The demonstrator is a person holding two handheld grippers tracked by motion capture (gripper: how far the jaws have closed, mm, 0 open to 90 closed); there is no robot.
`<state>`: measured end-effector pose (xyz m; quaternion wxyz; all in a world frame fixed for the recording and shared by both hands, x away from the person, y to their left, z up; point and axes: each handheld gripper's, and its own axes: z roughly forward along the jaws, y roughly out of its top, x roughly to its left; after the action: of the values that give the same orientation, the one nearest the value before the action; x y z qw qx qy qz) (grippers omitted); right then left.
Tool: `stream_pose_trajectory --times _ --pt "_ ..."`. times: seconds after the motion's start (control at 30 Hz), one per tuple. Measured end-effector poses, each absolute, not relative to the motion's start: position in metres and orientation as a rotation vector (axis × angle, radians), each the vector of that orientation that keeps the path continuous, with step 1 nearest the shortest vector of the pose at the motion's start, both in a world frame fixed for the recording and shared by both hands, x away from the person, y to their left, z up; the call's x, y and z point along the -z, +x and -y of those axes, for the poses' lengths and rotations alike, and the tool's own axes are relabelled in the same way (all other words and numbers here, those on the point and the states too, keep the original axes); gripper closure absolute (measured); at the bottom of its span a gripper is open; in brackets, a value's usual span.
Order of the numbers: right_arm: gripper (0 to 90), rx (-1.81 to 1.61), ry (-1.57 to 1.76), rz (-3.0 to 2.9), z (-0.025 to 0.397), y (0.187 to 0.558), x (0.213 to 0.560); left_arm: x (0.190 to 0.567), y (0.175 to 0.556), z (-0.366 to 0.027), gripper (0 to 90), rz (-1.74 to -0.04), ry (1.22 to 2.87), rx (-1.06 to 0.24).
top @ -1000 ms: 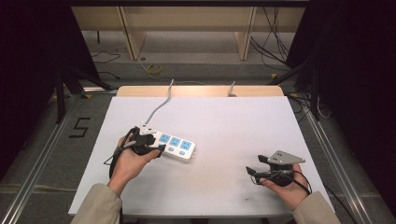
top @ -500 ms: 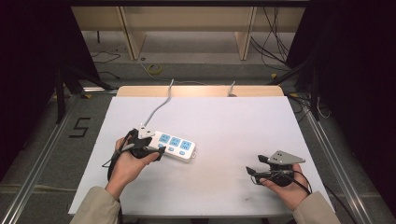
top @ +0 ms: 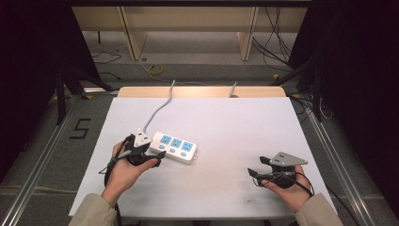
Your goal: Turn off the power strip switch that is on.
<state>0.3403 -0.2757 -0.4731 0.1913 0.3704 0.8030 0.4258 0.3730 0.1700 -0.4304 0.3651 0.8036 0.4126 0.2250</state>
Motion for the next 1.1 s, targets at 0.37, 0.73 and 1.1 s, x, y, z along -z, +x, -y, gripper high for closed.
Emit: stream_pose_trajectory --times 0.37,0.73,1.1 --pt "32.8 -1.196 1.037 -2.258 0.276 0.34 0.473 0.435 0.365 -0.175 30.3 -1.016 2.034 -0.6" --pt "32.8 -1.202 1.031 -2.262 0.274 0.337 0.472 0.443 0.357 -0.179 28.7 -1.01 2.027 -0.609" --pt "32.8 -1.209 1.02 -2.275 0.273 0.333 0.473 0.458 0.348 -0.19 27.9 -1.028 2.043 -0.611"
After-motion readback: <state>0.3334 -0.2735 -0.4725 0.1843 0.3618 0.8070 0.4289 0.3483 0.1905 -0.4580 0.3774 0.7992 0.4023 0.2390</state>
